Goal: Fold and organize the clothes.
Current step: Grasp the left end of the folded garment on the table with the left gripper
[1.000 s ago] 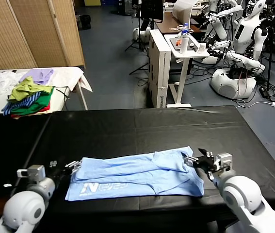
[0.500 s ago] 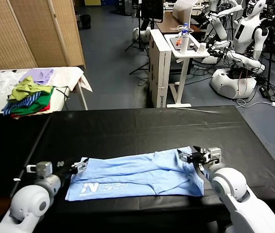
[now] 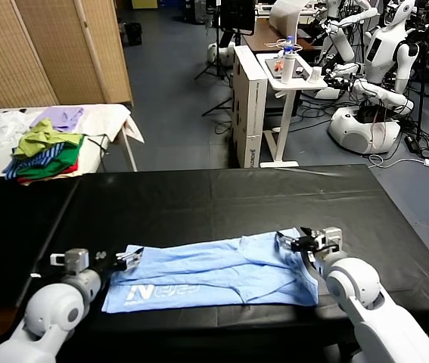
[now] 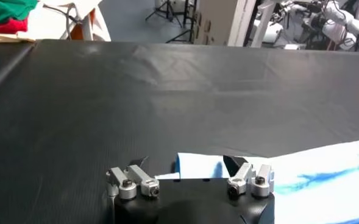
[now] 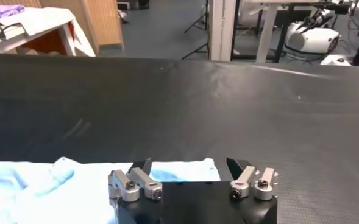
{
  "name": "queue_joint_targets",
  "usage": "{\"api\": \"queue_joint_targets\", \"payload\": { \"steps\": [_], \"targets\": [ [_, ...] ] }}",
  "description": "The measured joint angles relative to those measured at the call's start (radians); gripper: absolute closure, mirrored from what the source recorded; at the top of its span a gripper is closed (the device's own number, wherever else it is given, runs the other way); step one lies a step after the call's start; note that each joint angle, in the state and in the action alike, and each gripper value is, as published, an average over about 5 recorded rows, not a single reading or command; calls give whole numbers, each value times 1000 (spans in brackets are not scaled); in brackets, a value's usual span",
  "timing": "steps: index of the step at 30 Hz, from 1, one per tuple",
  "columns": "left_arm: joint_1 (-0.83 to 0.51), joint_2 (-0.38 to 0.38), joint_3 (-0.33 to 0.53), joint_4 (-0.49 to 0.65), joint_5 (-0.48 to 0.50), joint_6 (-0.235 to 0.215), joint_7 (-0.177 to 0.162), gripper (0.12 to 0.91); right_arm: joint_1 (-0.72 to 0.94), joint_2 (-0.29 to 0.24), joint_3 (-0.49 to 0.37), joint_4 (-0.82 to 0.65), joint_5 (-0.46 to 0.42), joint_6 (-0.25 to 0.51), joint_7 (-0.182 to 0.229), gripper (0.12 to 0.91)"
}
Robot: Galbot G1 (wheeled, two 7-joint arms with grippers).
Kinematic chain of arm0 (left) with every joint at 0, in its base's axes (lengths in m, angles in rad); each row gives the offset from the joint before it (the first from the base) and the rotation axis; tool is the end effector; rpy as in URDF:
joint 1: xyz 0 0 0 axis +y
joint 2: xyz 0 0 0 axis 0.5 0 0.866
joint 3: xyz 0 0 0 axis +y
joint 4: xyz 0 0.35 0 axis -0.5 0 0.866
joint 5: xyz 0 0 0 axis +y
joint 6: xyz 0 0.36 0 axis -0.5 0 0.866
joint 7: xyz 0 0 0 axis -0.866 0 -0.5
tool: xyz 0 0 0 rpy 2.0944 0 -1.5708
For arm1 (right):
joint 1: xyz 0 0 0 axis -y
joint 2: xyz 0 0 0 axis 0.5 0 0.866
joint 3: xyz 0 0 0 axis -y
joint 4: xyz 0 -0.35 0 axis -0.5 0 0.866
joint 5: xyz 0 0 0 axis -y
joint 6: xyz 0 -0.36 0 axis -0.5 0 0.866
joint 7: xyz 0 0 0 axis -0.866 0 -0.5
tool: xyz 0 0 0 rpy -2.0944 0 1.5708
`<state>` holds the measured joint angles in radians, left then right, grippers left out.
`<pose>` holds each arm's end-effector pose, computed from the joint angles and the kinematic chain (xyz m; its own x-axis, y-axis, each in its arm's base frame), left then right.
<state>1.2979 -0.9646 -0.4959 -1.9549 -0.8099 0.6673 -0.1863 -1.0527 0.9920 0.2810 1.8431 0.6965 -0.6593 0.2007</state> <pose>0.2780 0.1150 -0.2591 -0.7920 0.1503 0.5917 0.0957 0.9878 -0.1228 0.3352 -0.0688 -0.2594 -0.8190 -0.1745 0.5466 -0.1916 0.9811 0.0261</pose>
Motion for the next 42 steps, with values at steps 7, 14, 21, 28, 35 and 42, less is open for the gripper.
{"api": "queue_joint_targets", "payload": {
  "steps": [7, 14, 21, 28, 35, 42],
  "targets": [
    [7, -3, -3, -1, -9, -1, -3, 637, -3, 13, -3, -10, -13, 4, -8, 585],
    [30, -7, -16, -21, 20, -12, -2, 887, -13, 28, 7, -24, -34, 29, -6, 877],
    [58, -21, -36, -41, 58, -25, 5, 886, -24, 50, 22, -40, -61, 55, 4, 884],
    [77, -30, -46, -44, 85, -35, 11, 886, -37, 55, 37, -33, -62, 63, -14, 882],
    [95, -55, -62, -68, 128, -52, 14, 804, -88, 34, 91, 31, -61, 66, -57, 598],
    [163, -91, -116, -136, 182, -68, 18, 369, -169, 14, 179, 132, -55, 75, -71, 168]
  ]
}}
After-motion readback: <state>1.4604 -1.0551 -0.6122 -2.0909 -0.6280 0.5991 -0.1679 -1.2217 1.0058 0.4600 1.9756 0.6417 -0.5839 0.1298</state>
